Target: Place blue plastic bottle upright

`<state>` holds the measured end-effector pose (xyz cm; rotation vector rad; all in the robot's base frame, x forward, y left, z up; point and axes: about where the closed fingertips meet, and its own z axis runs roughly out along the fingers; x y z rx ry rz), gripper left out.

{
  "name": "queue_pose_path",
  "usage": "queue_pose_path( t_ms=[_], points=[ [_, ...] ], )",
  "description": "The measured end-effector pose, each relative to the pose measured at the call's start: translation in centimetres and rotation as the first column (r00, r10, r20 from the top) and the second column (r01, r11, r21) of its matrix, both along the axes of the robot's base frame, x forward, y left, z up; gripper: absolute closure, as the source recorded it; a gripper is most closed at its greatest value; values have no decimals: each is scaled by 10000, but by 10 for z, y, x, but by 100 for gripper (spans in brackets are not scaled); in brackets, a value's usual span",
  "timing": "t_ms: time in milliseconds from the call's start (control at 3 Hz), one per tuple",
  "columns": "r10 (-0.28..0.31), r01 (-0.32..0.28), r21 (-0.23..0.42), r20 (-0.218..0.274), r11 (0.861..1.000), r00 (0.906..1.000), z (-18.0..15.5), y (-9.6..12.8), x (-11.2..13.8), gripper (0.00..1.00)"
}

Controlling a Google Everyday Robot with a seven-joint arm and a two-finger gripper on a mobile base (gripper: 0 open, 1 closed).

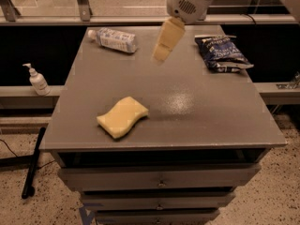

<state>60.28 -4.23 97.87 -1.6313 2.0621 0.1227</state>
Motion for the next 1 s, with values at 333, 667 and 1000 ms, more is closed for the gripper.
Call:
queue_pose_path(
  t_ms=[333,667,1000],
  points=[
    [-50,52,715,-30,9974,10000,4,55,29,0],
    [-34,35,791,-15,9969,10000,4,55,29,0],
    [-151,138,1510,74,9884,9999,-3,71,44,0]
  ],
)
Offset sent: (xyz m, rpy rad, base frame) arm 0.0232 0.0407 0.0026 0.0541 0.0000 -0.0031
